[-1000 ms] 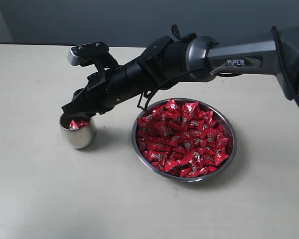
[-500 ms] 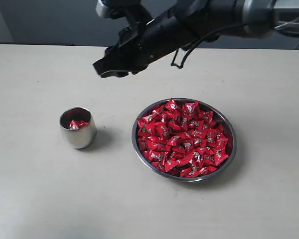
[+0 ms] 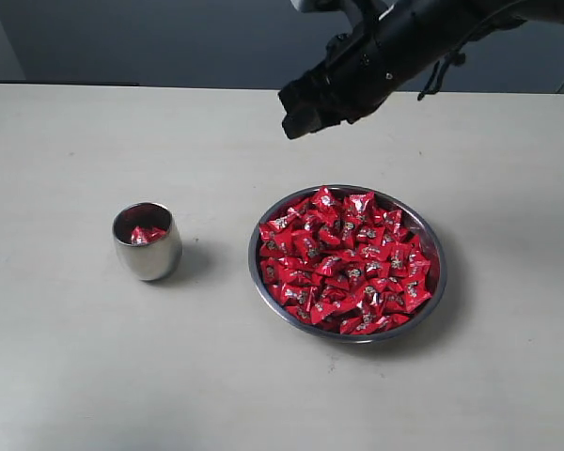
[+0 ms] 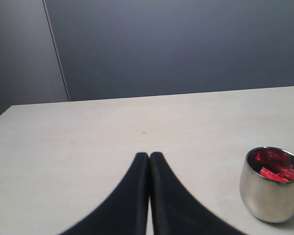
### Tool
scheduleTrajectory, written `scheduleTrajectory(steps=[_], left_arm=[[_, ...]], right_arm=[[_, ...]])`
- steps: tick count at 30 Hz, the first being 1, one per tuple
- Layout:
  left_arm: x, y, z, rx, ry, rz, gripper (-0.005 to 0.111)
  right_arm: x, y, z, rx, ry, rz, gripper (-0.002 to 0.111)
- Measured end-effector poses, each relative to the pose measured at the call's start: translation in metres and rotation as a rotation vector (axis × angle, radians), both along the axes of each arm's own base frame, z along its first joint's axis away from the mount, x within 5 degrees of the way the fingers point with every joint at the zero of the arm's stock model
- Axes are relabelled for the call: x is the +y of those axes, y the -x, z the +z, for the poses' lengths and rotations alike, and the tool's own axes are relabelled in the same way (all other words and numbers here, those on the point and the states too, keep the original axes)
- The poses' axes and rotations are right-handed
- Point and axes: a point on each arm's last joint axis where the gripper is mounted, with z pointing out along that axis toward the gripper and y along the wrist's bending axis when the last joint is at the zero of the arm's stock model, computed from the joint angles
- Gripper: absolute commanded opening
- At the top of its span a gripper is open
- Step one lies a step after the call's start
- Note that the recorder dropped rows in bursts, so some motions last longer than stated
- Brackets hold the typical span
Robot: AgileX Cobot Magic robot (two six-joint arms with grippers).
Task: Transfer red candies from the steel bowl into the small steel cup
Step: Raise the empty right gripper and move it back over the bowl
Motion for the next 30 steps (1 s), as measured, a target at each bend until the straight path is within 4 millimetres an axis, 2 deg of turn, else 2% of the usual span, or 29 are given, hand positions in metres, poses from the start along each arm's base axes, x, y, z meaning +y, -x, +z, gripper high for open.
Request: scheduleTrajectory(steps=[7,11,17,24,30], left_arm=[[0.000,0.000,0.000,0.000,0.000,0.000,0.000],[0.000,0.000,0.000,0.000,0.000,0.000,0.000],[0.000,0.000,0.000,0.000,0.000,0.000,0.000],[0.000,0.000,0.000,0.000,0.000,0.000,0.000],[0.000,0.000,0.000,0.000,0.000,0.000,0.000]], right_arm=[[-0.021,0.021,-0.033,0.052,0.065,-0.058,0.030],[-0.033,0.034,-0.044,0.040,0.095,-0.088,0.030],[-0.047,0.050,-0.055,0.032,0.123,-0.140,0.030],[-0.078,0.056,-0.067,0.062,0.145,-0.248,0.030],[-0.081,0.054,-0.066,0.049,0.109,-0.308,0.030]])
